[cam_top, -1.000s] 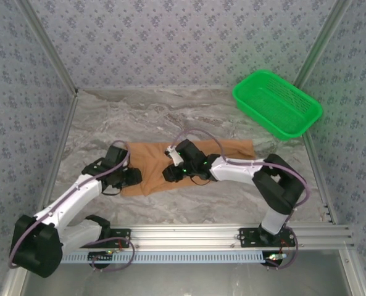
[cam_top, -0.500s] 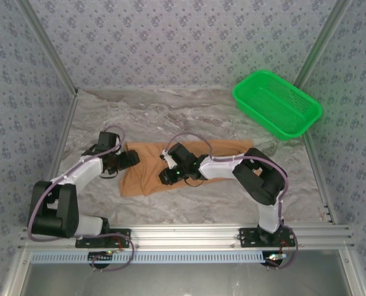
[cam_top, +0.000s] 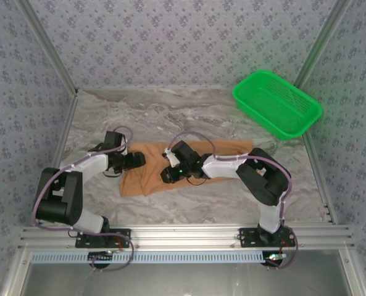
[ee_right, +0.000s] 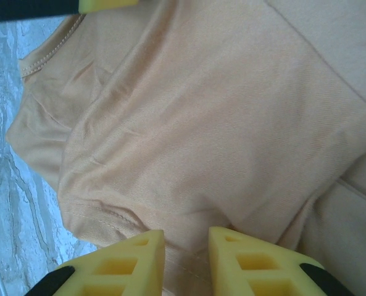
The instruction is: Fold the inside-out t-shirt
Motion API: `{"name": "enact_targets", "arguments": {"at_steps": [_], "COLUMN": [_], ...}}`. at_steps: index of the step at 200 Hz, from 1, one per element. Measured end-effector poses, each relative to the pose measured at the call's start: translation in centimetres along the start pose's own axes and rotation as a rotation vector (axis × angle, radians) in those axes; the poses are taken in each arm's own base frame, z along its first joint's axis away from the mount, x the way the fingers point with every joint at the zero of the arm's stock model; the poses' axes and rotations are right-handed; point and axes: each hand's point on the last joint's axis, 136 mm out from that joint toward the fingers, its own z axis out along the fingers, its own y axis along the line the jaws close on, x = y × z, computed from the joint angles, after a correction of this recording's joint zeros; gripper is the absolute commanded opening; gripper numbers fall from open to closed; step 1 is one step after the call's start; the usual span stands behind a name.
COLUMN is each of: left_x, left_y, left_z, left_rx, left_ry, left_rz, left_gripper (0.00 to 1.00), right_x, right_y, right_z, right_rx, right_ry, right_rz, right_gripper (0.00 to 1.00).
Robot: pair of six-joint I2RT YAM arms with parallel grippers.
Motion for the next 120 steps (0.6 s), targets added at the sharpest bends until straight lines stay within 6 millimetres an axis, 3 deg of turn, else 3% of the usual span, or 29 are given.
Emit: {"name": "enact_targets", "arguments": {"at_steps": [44, 120], "left_x": [0.1, 0.0], "left_y": [-1.0, -1.5], "left_z": [0.5, 1.3], "left_rx": [0.016, 0.037], "left_ry": [0.0, -0.012], "left_rz": [0.048, 0.08], "left_gripper": [0.7, 0.44], "right_x": [-0.6, -0.7], "right_y": [-0.1, -0.1], "right_z": [-0.7, -0.7], "right_rx": [-0.005, -0.008], "right_ry": [-0.019, -0.021], "right_rz": [0.005, 0.005], "right_gripper": [0.27, 0.27]}}
